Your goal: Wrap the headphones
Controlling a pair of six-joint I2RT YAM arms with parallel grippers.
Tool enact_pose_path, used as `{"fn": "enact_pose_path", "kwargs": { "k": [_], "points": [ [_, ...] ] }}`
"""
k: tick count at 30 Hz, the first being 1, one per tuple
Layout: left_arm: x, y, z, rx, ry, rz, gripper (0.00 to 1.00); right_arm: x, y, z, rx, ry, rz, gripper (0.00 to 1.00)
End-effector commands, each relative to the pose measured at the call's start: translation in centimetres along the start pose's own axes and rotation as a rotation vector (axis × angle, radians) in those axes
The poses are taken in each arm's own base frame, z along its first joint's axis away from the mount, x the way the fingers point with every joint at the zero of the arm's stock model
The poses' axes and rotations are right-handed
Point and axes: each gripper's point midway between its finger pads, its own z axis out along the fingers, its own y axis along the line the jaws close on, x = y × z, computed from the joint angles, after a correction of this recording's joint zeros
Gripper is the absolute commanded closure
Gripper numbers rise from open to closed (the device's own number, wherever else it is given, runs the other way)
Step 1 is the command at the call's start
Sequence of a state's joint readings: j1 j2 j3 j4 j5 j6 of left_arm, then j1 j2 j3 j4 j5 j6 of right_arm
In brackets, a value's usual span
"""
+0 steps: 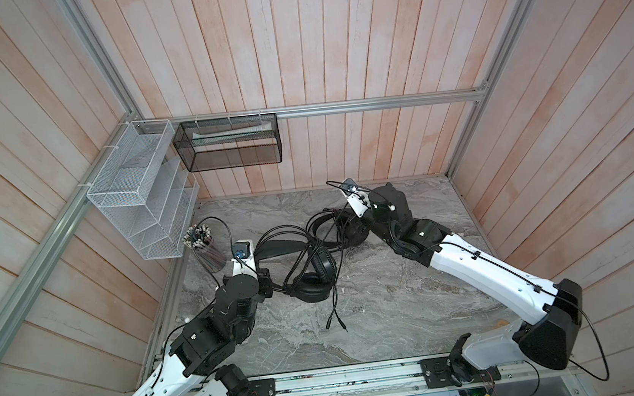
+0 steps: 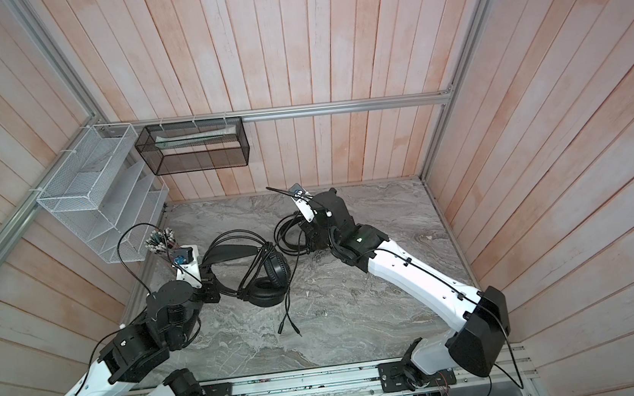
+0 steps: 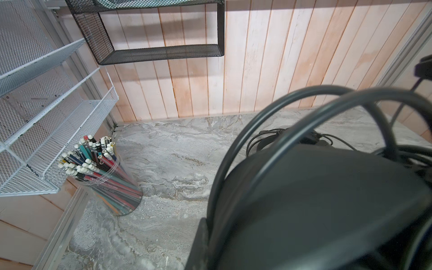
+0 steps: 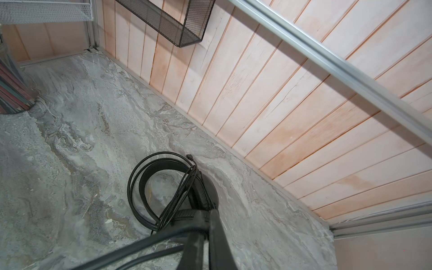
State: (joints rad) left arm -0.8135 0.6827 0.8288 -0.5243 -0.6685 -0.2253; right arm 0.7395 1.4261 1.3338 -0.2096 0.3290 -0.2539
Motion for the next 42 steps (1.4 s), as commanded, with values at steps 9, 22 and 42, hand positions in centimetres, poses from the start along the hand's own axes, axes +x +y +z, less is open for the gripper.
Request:
{"fn": "enact_pose_path", "kwargs": {
  "k": [9, 22, 42],
  "points": [
    [1.5, -0.1, -0.9, 0.053, 0.038, 0.032, 1.00, -3.3, -0.6, 0.8, -0.082, -0.171, 0.123, 1.00],
    [2.6, 1.5, 1.5, -0.144, 0.109, 0.075, 1.00, -6.7, 8.0, -13.3, -0.582, -0.341, 0.168, 1.00],
    [3.5, 6.2, 2.9, -0.252, 0.164, -0.139, 1.00, -7.8, 23.8, -26.7, -1.261, -0.382, 0.215, 1.00]
  ]
}}
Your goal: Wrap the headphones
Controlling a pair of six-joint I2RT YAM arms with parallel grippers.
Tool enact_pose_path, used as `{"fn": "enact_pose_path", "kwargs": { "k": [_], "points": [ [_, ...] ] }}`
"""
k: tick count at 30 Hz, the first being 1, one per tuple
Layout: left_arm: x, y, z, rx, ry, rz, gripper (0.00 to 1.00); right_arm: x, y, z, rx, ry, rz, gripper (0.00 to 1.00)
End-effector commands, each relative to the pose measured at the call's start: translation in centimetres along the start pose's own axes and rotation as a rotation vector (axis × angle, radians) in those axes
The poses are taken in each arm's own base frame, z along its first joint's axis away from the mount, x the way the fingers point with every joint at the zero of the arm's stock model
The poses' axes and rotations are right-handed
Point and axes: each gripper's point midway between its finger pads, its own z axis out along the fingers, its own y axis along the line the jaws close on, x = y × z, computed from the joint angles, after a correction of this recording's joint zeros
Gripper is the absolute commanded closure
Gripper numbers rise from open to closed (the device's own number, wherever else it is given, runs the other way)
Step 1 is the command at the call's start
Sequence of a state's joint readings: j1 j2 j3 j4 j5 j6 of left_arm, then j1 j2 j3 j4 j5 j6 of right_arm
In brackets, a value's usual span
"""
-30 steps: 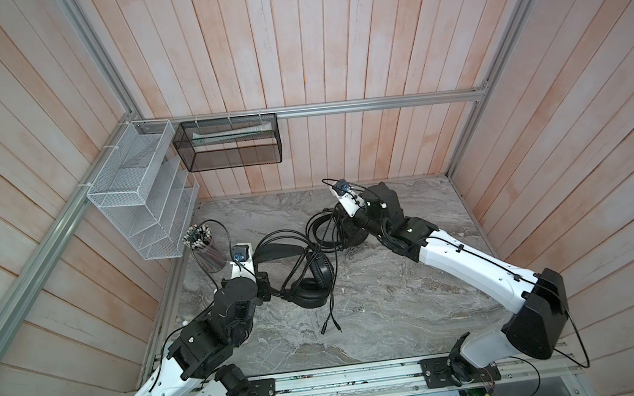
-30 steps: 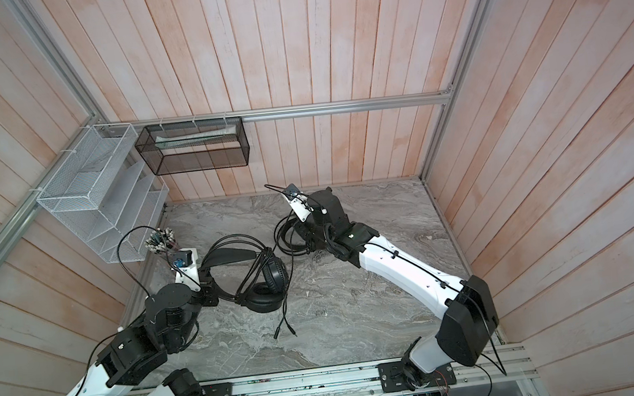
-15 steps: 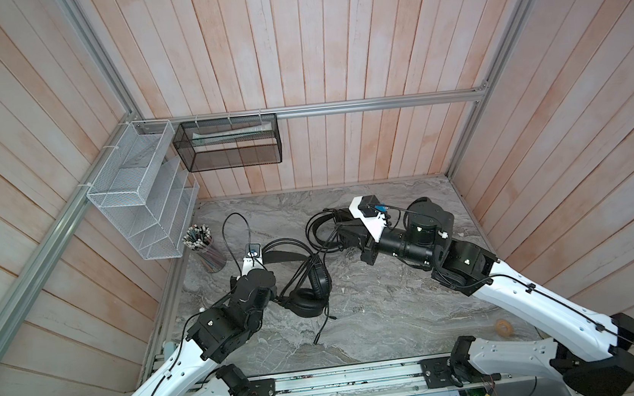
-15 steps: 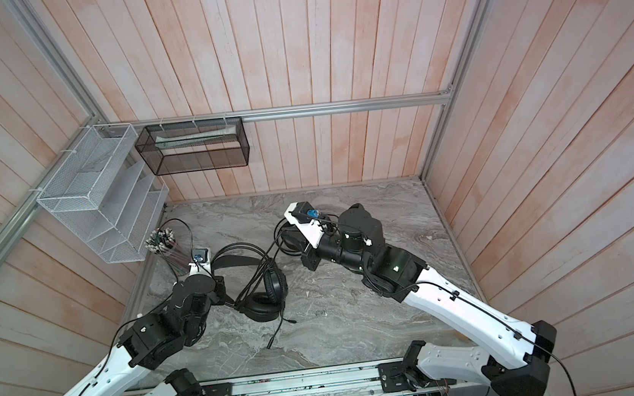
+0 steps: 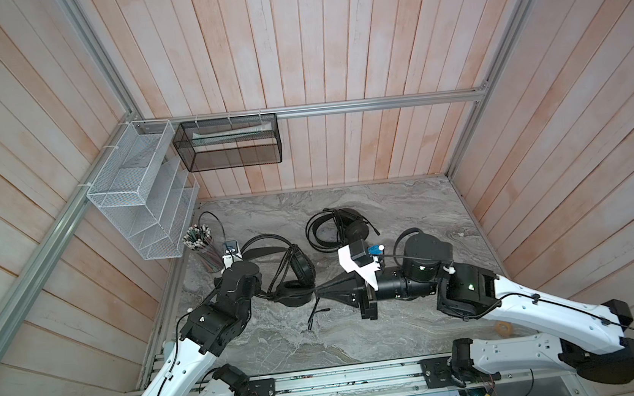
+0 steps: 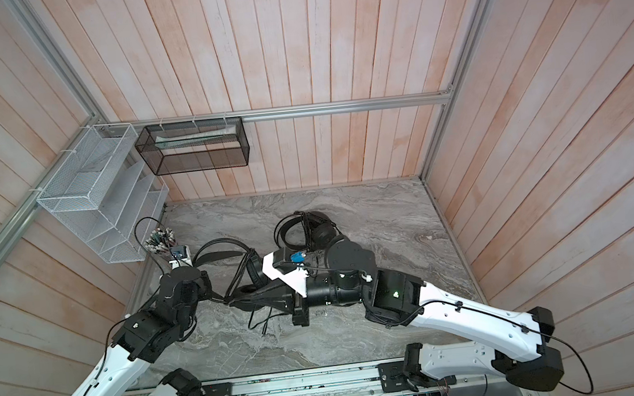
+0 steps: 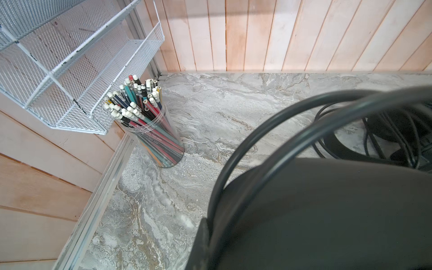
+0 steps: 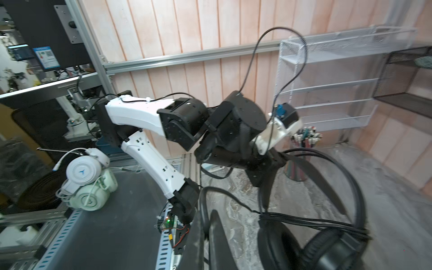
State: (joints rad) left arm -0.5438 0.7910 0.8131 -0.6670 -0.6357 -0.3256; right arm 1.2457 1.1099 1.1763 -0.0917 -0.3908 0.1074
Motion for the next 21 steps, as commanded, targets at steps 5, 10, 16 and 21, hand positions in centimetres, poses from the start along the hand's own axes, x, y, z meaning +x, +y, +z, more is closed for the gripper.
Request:
{"fn": "enact_pose_path", "kwargs": {
  "k": [5, 10, 16, 21],
  "points": [
    [-2.1, 0.1, -0.8, 0.028, -0.053, -0.095, 1.00, 0.6, 2.4, 5.0, -0.050, 0.011, 0.014, 1.00],
    [-1.7, 0.7, -1.0, 0.017, -0.061, -0.091, 1.00, -3.2, 2.5, 2.0, 0.037, -0.018, -0.047, 1.00],
    [-1.5, 0.9, -1.0, 0.007, -0.062, -0.093, 1.00, -5.3, 3.1, -3.0, 0.096, -0.012, -0.007, 1.00],
    [-1.7, 0.6, -0.9, 0.018, -0.064, -0.082, 1.00, -6.5, 2.5, -6.5, 0.187, -0.034, 0.064, 1.00]
  ]
}}
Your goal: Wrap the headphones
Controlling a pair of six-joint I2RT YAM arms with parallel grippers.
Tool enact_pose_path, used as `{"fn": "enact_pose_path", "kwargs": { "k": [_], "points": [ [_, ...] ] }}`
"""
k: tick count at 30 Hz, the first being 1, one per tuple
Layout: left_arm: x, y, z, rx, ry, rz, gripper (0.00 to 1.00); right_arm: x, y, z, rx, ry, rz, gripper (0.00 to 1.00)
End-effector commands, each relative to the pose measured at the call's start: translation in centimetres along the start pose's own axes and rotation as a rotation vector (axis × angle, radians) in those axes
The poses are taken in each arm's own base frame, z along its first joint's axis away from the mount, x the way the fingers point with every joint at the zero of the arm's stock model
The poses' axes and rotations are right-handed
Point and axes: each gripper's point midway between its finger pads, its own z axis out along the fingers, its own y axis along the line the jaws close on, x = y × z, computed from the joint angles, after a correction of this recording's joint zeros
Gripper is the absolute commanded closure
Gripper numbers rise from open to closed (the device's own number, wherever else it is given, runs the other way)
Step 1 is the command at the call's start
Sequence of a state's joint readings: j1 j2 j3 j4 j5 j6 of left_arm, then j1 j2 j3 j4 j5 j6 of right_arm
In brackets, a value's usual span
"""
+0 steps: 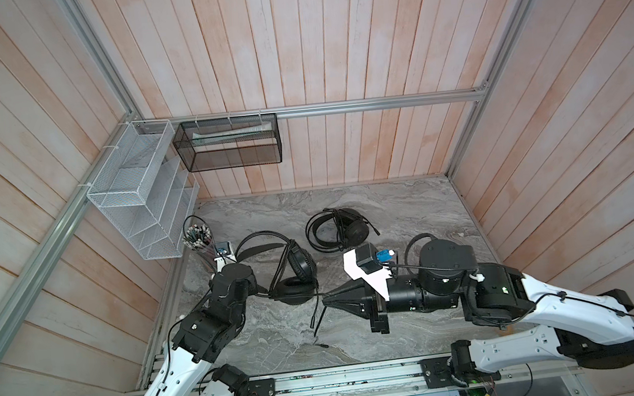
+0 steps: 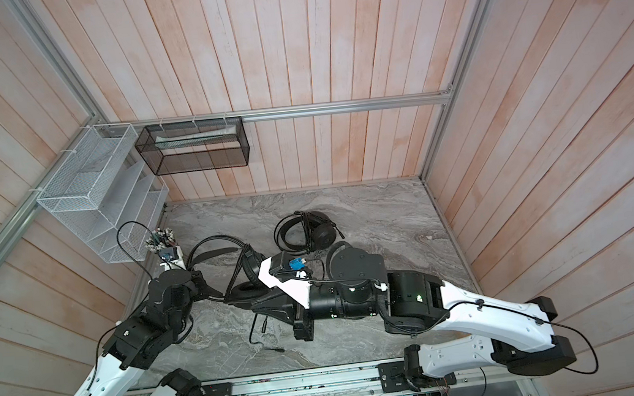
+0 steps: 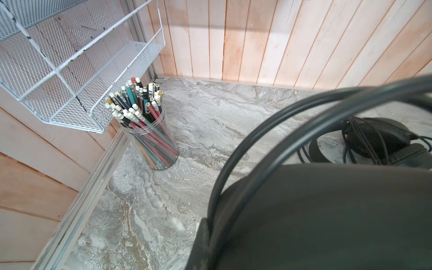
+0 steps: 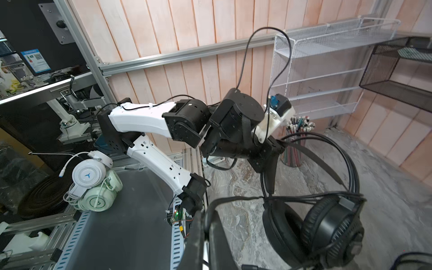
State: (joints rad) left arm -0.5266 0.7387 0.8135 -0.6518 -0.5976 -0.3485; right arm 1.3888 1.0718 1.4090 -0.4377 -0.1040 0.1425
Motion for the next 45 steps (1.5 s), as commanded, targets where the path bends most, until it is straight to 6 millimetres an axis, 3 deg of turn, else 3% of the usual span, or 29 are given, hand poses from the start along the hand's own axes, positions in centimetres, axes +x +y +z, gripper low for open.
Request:
{"fn": "enact_pose_path", "kwargs": {
  "k": [1, 6, 12, 15, 20, 25, 30, 37, 41, 45],
  "points": [
    [-0.8, 0.3, 0.1, -0.020, -0.026, -0.005, 1.00, -3.7, -0.1, -4.2, 0.049, -0.116, 0.042, 1.00],
    [-1.0, 0.3, 0.0, -0.016, -0.034, 0.003, 1.00, -4.9, -2.3, -7.4, 0.201, -0.153, 0.059, 1.00],
    [-1.0, -1.9, -0.6, 0.128, -0.052, 0.020, 1.00, -3.1, -6.7, -6.9, 0.454, -0.066, -0.036, 1.00],
    [-0.7, -3.7, -1.1, 0.234, -0.061, 0.043, 1.00, -1.8, -11.4, -6.4, 0.644, -0.015, -0.104, 1.00],
    [-0.3, -6.0, -2.3, 0.337, -0.080, 0.102, 1.00, -1.7, -18.1, -4.6, 0.679, 0.029, -0.068, 1.00],
    [-0.1, -6.5, -3.1, 0.380, -0.093, 0.113, 1.00, -1.9, -24.3, -4.7, 0.766, 0.020, -0.037, 1.00],
    [-0.6, -6.1, -4.0, 0.401, -0.123, 0.097, 1.00, 0.7, -29.3, -4.6, 0.812, 0.039, 0.038, 1.00],
    [-2.2, -7.0, -5.4, 0.472, -0.138, 0.031, 1.00, 5.4, -32.6, -2.3, 0.784, 0.078, 0.111, 1.00],
    [-4.8, -7.5, -7.4, 0.548, -0.158, -0.079, 1.00, 7.4, -31.4, 1.4, 0.576, 0.104, 0.143, 0.98],
    [-7.4, -7.6, -9.4, 0.607, -0.171, -0.218, 1.00, 9.5, -29.9, 2.9, 0.453, 0.062, 0.169, 0.86]
  ]
}}
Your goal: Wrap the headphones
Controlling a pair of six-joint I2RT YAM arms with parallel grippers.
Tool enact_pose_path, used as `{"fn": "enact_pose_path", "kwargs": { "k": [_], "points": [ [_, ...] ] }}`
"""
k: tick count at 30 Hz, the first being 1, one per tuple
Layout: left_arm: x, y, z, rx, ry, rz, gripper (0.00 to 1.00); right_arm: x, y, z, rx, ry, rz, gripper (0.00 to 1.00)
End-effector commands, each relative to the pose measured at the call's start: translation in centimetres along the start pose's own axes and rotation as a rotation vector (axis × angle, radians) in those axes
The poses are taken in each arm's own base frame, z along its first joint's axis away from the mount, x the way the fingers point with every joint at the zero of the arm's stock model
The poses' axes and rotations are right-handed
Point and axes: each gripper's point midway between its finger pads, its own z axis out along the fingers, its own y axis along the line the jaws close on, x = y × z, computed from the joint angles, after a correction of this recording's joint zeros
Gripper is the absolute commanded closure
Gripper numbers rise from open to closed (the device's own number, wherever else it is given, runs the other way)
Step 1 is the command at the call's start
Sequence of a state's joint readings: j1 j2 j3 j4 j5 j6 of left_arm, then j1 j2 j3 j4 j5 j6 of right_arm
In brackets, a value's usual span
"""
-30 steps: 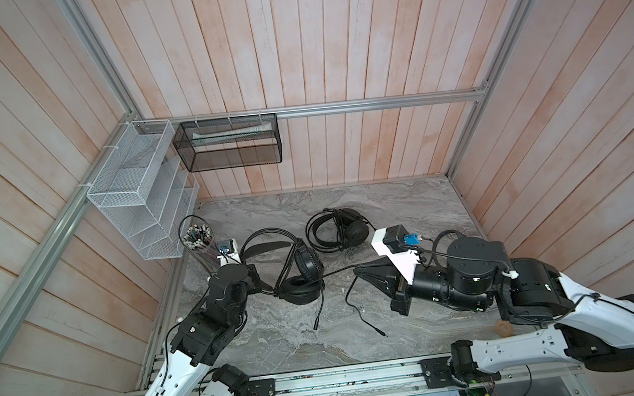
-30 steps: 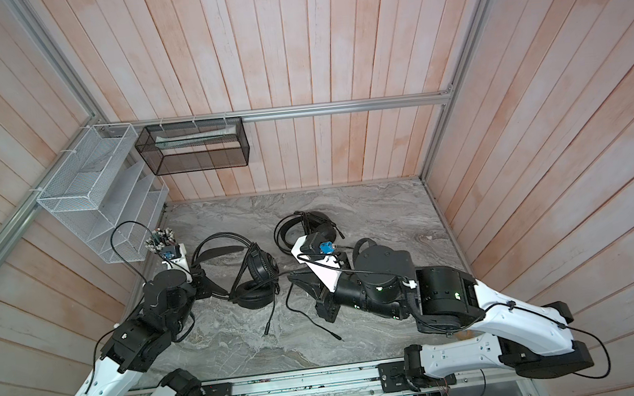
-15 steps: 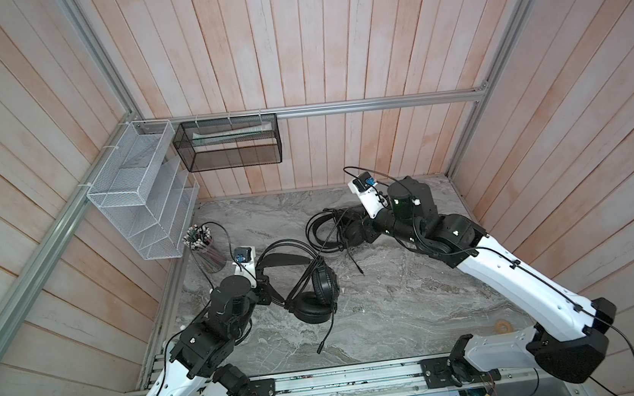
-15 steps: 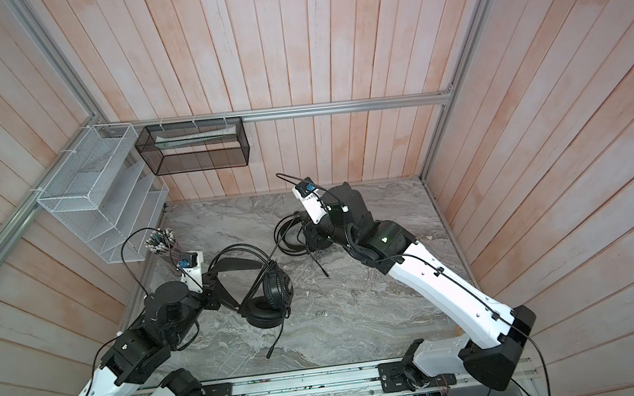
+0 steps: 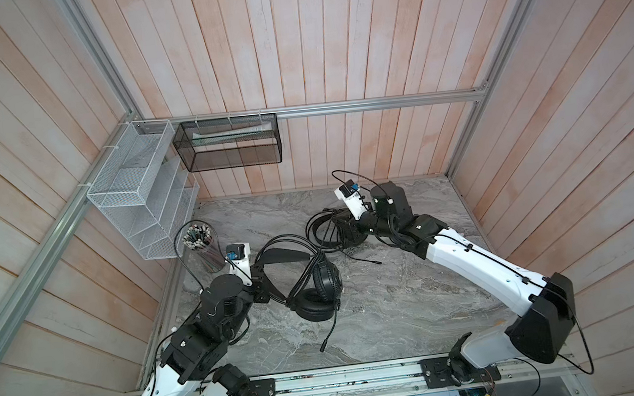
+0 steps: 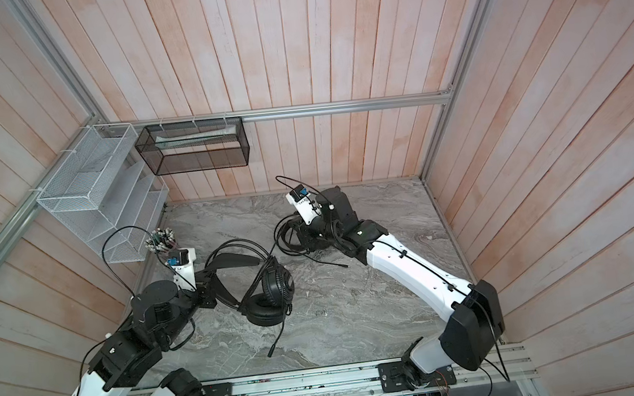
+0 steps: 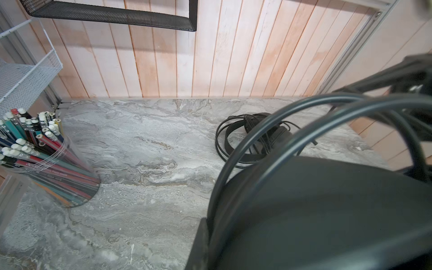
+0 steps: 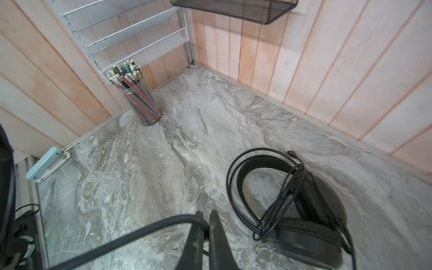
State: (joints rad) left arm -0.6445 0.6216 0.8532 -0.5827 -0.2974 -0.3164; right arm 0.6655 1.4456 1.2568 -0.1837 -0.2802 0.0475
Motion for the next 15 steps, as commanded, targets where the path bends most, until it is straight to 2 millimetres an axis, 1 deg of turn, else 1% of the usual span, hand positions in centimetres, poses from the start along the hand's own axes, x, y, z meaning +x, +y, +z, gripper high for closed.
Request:
{"fn": "enact_pose_path", "kwargs": {
  "k": [1, 3, 5, 8, 10, 11, 12, 15],
  "points": [
    [-5.6, -2.6, -3.0, 0.161, -0.139, -0.210, 1.00, -0.7, 1.2, -0.1, -0.105, -0.106, 0.015, 0.85],
    [-6.6, -3.1, -3.7, 0.193, -0.153, -0.269, 1.00, 0.5, 1.7, 0.0, -0.148, -0.117, 0.023, 0.81],
    [-7.7, -3.6, -4.3, 0.225, -0.163, -0.323, 1.00, 1.6, 2.8, -0.1, -0.214, -0.117, 0.021, 0.76],
    [-9.1, -4.2, -5.0, 0.259, -0.171, -0.392, 1.00, 2.8, 3.5, -0.4, -0.256, -0.125, 0.023, 0.67],
    [-10.0, -4.6, -5.2, 0.279, -0.174, -0.429, 1.00, 3.5, 3.8, -0.6, -0.273, -0.136, 0.024, 0.64],
    [-10.4, -4.7, -5.3, 0.285, -0.175, -0.451, 1.00, 3.8, 4.0, -0.7, -0.285, -0.143, 0.030, 0.59],
    [-10.8, -4.8, -5.4, 0.287, -0.179, -0.471, 1.00, 4.1, 4.2, -0.9, -0.302, -0.151, 0.031, 0.57],
    [-11.9, -4.7, -5.6, 0.277, -0.187, -0.527, 1.00, 5.0, 5.4, -1.9, -0.370, -0.192, 0.045, 0.53]
  ]
}}
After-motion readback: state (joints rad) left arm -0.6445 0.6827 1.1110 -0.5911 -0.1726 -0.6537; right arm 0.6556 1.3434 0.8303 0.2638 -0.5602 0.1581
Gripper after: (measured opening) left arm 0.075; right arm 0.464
